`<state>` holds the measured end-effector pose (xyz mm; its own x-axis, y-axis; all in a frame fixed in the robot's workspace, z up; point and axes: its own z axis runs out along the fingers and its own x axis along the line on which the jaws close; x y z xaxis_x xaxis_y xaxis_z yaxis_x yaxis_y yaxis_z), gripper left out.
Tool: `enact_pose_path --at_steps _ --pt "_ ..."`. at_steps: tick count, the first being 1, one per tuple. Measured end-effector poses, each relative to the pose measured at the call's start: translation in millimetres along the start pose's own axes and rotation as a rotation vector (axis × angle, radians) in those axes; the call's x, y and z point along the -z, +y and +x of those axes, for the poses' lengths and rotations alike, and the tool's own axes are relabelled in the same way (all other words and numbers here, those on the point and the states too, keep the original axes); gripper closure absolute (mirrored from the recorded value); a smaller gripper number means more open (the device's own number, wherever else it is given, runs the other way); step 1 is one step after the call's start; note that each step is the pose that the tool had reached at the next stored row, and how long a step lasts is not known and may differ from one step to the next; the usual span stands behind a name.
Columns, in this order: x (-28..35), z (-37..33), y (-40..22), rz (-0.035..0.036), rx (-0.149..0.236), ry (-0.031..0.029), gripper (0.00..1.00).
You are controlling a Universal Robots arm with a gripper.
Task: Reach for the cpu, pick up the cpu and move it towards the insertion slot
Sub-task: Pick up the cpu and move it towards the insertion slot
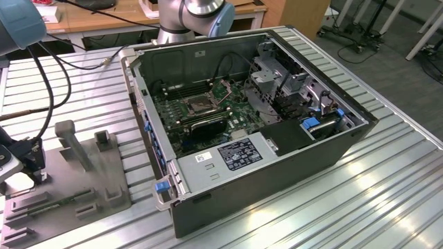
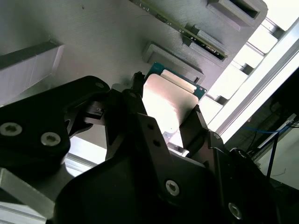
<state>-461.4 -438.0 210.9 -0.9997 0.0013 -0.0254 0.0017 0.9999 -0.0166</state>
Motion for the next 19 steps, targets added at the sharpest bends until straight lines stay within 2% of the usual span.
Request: enact_pose_path --at_steps 3,8,19 --pt "0.3 0.0 0.0 0.0001 0.000 0.0002 0.45" --pt "4.4 -0.1 -0.1 0.0000 0.000 0.0000 0.45" --pt "5.2 -0.2 -0.1 -0.0004 0.000 0.0000 0.45"
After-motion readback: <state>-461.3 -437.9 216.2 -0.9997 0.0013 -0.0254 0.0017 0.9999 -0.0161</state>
